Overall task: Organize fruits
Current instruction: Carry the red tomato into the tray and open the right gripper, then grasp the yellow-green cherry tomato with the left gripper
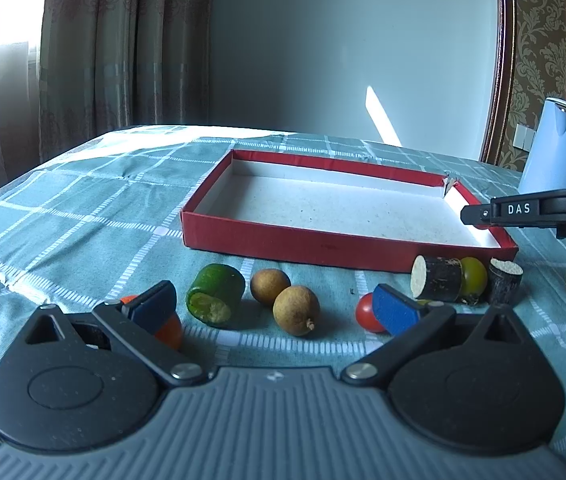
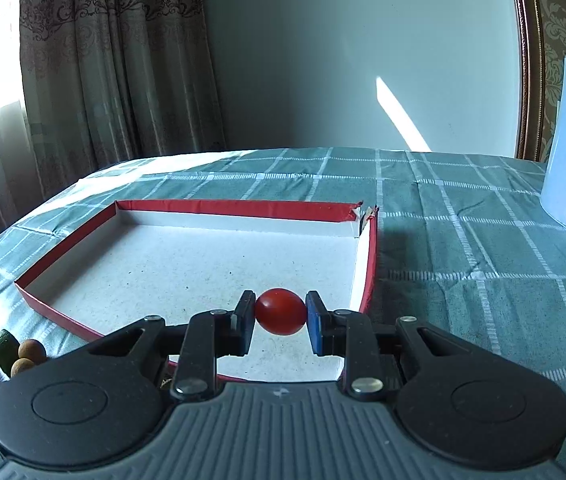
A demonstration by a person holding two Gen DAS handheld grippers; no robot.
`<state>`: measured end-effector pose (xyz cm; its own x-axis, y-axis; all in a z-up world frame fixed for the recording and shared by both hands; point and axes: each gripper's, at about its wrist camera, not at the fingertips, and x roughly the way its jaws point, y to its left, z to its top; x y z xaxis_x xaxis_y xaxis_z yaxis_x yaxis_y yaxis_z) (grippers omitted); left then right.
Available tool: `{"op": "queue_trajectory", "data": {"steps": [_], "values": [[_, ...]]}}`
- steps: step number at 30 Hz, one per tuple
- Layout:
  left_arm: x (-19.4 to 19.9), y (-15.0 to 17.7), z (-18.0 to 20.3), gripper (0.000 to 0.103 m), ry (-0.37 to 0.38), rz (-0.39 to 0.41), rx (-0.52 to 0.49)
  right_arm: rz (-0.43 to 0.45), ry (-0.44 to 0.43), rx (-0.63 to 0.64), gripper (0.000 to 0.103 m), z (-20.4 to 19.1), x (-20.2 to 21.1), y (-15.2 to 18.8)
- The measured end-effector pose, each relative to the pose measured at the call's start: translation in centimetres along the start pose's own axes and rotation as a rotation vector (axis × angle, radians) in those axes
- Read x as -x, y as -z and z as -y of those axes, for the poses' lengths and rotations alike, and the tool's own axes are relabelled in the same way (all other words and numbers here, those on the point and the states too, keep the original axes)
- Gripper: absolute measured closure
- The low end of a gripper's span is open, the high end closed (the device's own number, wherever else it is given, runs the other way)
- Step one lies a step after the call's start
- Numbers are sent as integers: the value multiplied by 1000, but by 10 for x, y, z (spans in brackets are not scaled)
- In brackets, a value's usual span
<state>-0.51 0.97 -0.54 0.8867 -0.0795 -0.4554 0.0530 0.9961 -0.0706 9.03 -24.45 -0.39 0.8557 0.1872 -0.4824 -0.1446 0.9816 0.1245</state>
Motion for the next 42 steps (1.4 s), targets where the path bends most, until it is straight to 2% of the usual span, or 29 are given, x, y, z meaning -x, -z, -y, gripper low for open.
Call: {"op": "queue_trajectory", "data": {"steps": [7,9,10,11,12,18,20,23,26,27,28,30,35,38,39,42], "values": [[0,0,0,0,-4,-1,-4,-17,-3,-17,76,4,-5,2],[-1,0,0,0,-6,-1,-5,-20,0,-35,73,6,-4,2],[0,0,0,0,-6,-1,-5,-18,-3,-49,65,8,-3,2],[-1,0,0,0,-7,-1,-6,-8,-2,-62,51,10,-2,3],[-1,0,0,0,-7,-2,-7,9,-7,-71,49,11,1,3],[2,1,0,0,35,-1,-19,101,21,-102,49,13,33,11],[9,2,1,0,57,42,-29,124,42,-102,48,14,44,20],[28,8,10,0,131,135,-89,152,68,-122,48,19,57,33],[36,13,29,1,168,147,-152,180,65,-161,48,26,66,39],[37,14,37,5,179,142,-176,190,63,-174,48,30,68,40],[37,15,43,15,190,134,-195,192,63,-184,47,32,69,40],[33,14,55,25,216,88,-217,191,64,-204,46,37,69,42],[24,13,67,27,255,30,-201,188,50,-233,42,43,69,43],[15,14,69,55,275,-33,-179,185,46,-228,34,41,68,44],[10,13,70,70,272,-64,-178,188,43,-224,34,41,69,43],[6,13,69,69,246,-69,-164,200,35,-220,34,40,71,44]]}}
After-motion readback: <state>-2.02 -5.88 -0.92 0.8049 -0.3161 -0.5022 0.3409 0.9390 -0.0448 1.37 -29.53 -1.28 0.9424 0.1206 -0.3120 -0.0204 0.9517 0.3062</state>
